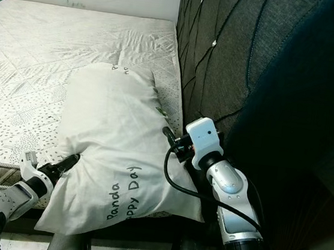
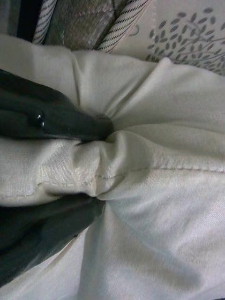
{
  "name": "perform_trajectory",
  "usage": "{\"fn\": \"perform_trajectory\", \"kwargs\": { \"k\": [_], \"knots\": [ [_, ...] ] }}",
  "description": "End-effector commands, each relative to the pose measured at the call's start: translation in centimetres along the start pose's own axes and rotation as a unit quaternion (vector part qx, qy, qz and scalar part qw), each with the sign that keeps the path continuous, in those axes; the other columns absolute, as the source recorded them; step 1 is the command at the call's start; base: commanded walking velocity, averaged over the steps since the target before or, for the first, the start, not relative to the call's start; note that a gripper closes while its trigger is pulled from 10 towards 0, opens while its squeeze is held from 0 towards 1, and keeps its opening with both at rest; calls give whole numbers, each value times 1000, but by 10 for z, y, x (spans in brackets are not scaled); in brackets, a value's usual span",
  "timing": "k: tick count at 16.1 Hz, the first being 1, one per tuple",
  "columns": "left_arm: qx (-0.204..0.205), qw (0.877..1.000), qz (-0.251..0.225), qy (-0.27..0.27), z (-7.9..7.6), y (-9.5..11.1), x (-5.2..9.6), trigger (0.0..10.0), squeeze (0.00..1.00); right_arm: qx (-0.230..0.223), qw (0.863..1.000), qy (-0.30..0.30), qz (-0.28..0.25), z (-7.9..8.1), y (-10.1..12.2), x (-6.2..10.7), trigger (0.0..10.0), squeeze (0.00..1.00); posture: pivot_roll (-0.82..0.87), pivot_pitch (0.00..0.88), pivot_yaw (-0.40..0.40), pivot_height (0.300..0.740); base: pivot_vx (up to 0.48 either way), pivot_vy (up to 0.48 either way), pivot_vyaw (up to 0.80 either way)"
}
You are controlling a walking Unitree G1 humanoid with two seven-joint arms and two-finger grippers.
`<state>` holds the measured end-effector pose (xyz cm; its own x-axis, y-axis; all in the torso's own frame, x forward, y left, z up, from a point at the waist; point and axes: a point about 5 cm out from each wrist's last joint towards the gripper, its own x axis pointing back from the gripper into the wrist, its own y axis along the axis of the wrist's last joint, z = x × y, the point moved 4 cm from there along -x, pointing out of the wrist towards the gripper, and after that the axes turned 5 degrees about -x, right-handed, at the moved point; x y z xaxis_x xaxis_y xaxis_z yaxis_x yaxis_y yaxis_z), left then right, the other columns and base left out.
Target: Clean up the room
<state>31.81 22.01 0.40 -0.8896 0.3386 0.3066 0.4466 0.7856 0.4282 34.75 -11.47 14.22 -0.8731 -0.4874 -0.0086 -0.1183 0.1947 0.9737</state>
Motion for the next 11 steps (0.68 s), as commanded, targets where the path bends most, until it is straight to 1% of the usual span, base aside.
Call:
{"fn": "perform_trajectory", "kwargs": {
  "k": [1, 3, 4, 5, 7, 8, 9, 10, 11],
  "knots": [
    [-5, 1000, 24, 13, 6, -10, 2, 0, 0, 1, 1000, -2, 13, -3, -5, 3, 10000, 1000, -177, 0, -30, 570, 0, 0, 0],
    [-6, 999, 32, 3, 7, -12, 6, 0, 0, -1, 1000, 1, 16, -1, -7, 4, 10000, 1000, -177, 0, -30, 570, 0, 0, 0],
    [-8, 999, 43, -12, 5, -15, 7, 0, 0, -1, 1000, 7, 20, 1, -9, 3, 10000, 1000, -171, 0, -30, 570, 0, 0, 0],
    [-8, 997, 65, -36, 1, -23, 10, 0, 0, -3, 999, 18, 27, 4, -12, 3, 10000, 1000, -169, 0, -31, 570, 0, 0, 0],
    [-13, 994, 97, -57, -3, -35, 16, 0, 0, -9, 998, 38, 41, 8, -18, 3, 10000, 1000, -155, 0, -29, 570, 0, 0, 0],
    [-19, 989, 126, -75, -5, -44, 29, 0, 0, -16, 996, 61, 56, 12, -23, 3, 10000, 745, -145, 0, -28, 570, 0, 0, 0],
    [-20, 988, 129, -77, -6, -45, 31, 0, 0, -19, 996, 65, 59, 12, -24, 3, 10000, 745, -145, 0, -28, 570, 0, 0, 0],
    [-27, 985, 150, -83, -5, -50, 50, 0, 0, -9, 994, 84, 71, 14, -31, 4, 10000, 27, -122, 0, -27, 570, 0, 0, 0],
    [-30, 984, 156, -83, -4, -51, 58, 0, 0, -10, 993, 92, 78, 15, -34, 4, 10000, 0, -122, 0, -27, 570, 0, 0, 0]
  ]
}}
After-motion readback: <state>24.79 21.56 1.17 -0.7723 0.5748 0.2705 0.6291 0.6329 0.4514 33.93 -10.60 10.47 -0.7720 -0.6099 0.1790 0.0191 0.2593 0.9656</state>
